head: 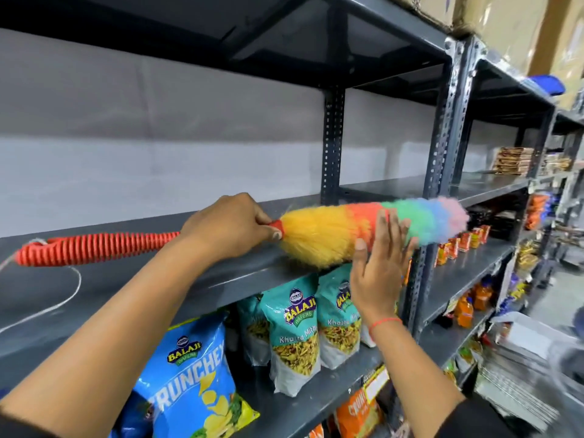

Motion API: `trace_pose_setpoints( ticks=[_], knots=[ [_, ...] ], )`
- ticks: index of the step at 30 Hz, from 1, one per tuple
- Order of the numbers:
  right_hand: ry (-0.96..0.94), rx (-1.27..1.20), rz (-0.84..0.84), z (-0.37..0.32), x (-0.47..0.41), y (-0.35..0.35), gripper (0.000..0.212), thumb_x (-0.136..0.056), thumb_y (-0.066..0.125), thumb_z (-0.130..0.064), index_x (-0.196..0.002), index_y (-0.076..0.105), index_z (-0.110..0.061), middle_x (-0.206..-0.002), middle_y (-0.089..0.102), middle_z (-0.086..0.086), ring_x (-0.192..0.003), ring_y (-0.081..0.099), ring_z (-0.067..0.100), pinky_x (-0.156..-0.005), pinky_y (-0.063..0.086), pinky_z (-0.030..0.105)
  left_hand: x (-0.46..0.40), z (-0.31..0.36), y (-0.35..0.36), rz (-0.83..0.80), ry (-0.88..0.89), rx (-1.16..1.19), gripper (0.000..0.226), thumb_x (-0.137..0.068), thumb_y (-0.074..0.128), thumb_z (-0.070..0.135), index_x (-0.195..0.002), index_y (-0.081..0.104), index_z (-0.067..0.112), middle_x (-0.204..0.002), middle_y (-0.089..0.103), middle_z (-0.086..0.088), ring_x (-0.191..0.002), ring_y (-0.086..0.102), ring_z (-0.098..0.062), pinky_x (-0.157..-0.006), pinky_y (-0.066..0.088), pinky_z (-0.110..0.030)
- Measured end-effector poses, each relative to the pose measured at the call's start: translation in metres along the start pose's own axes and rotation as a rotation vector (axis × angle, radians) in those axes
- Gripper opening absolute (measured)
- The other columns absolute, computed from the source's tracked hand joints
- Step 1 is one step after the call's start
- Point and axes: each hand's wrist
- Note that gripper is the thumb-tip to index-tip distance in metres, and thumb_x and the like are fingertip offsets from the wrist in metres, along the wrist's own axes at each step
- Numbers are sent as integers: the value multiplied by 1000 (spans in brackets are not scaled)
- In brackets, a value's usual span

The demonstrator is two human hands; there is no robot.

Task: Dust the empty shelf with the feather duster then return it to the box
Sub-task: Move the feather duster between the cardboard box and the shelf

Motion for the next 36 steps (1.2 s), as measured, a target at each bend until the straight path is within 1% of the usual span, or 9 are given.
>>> trace_pose_setpoints(
  ticks=[4,7,10,13,19,23,26,33,36],
  knots=[
    [86,7,90,26,4,-28,50,-92,27,-31,-134,38,-7,-144,36,14,-137,15,25,-111,-1,47,8,26,15,-138,120,-79,20,-78,66,43,-95,74,34,-56,59,19,-58,53,-5,-57,39,-27],
    [98,70,67,46,23,-42,48,-92,28,-30,-132,40,-7,-142,39,17,-137,15,22,-112,-9,33,12,38,47,-195,151,-170,26,-77,65,48,-98,71,35,-88,74,6,-85,65,-19,-70,49,-32],
    [170,149,-44,72,62,-54,51,-92,25,-35,-132,41,-9,-143,39,13,-137,14,20,-113,-7,41,16,44,96,-244,157,-254,30,-80,61,47,-97,70,23,-98,70,-4,-92,64,-28,-67,43,-32],
    [226,278,-207,101,111,-68,52,-91,25,-37,-131,44,-9,-142,41,13,-137,18,24,-112,0,52,26,45,156,-344,171,-301,24,-84,58,32,-98,65,13,-106,66,-12,-99,62,-32,-66,37,-31],
    [276,483,-507,156,205,-95,51,-89,29,-35,-126,51,-7,-135,50,16,-131,35,37,-110,8,51,55,33,274,-638,150,-376,20,-87,53,22,-100,62,11,-108,65,-11,-100,61,-29,-66,37,-31],
    [236,574,-694,197,255,-104,50,-91,31,-38,-124,53,-8,-128,57,16,-125,43,37,-106,11,52,76,21,353,-814,93,-397,22,-89,51,19,-107,60,11,-117,62,-12,-107,59,-31,-82,48,-37],
    [259,596,-795,226,286,-105,60,-96,16,-46,-123,53,-8,-125,59,17,-122,46,39,-105,12,52,89,17,409,-901,59,-413,27,-90,48,21,-113,58,10,-122,60,-15,-112,57,-33,-89,47,-37],
    [348,572,-893,285,358,-92,45,-89,41,-37,-123,53,-9,-126,58,16,-124,44,40,-103,20,62,95,8,527,-982,29,-471,31,-93,43,15,-121,56,10,-128,58,-13,-117,56,-30,-93,47,-35],
    [413,514,-912,307,385,-85,48,-91,44,-33,-133,42,-12,-136,49,16,-134,25,31,-111,4,51,100,3,574,-1005,46,-516,32,-92,44,11,-122,56,13,-130,58,-11,-119,56,-28,-94,46,-34]
  ],
)
Point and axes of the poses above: each hand's wrist, its own x-axis away from the middle knuckle, its own y-axis out of the palm, z = x × y
